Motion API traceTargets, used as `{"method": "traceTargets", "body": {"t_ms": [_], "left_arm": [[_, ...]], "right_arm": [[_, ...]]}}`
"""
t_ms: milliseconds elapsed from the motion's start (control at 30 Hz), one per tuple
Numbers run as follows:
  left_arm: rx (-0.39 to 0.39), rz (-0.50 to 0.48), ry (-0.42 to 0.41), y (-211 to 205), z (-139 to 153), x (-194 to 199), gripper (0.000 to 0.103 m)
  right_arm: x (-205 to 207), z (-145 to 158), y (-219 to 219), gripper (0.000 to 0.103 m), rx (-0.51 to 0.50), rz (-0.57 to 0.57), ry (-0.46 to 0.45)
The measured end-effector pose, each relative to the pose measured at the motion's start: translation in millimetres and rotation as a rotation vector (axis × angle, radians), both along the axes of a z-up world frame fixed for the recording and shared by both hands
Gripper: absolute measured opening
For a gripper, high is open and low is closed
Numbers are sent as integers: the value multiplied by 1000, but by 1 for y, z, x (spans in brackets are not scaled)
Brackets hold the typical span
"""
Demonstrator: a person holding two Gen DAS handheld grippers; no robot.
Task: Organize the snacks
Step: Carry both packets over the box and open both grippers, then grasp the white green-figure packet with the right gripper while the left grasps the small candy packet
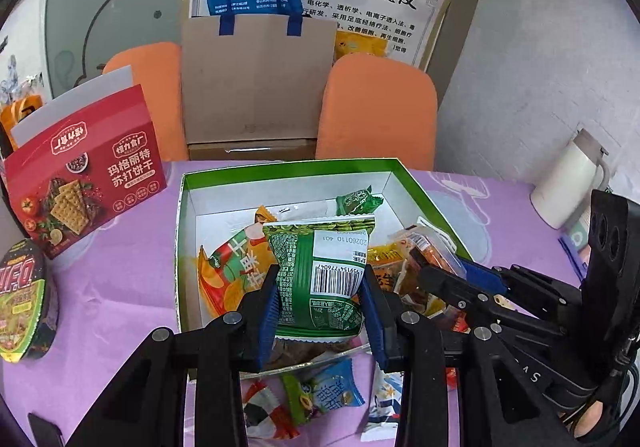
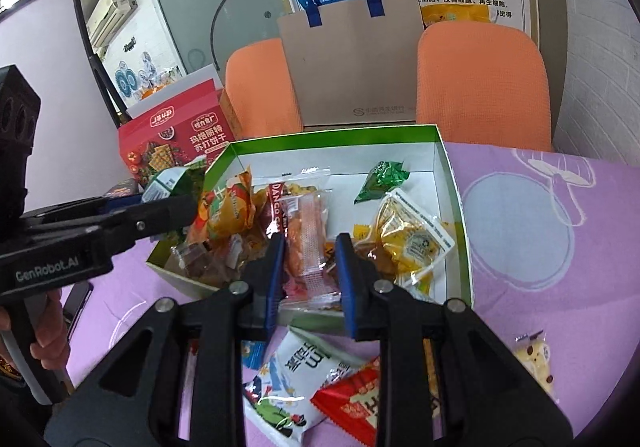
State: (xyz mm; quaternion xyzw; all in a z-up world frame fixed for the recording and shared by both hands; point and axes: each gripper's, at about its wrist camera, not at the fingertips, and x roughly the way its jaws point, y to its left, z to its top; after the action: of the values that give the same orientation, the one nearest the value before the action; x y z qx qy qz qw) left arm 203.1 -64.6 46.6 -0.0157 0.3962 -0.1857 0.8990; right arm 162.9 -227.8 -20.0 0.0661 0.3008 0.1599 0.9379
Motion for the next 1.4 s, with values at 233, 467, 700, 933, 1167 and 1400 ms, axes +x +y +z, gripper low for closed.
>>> {"method": "traceTargets", "body": {"t_ms": [233, 467, 700, 933, 1167, 1400], "left_arm": [[16, -19, 26, -5, -15, 16, 40], [18, 76, -61, 2, -10, 7, 103], [58, 105, -98, 6, 3, -11, 103], [113, 114, -145, 2, 14, -42, 103], [109, 106, -167, 1, 22, -79, 103], [104, 98, -181, 13, 18, -120, 103]], "right_arm": [[23, -12, 5, 30, -87, -20, 15], [0, -10, 2, 92, -117, -42, -62], [-17, -8, -11, 96, -86, -87, -30], [-56, 5, -21, 96, -33, -99, -51], [-101, 13, -30, 96, 28, -109, -64], [-143, 2, -47, 97, 27, -161, -55]]}}
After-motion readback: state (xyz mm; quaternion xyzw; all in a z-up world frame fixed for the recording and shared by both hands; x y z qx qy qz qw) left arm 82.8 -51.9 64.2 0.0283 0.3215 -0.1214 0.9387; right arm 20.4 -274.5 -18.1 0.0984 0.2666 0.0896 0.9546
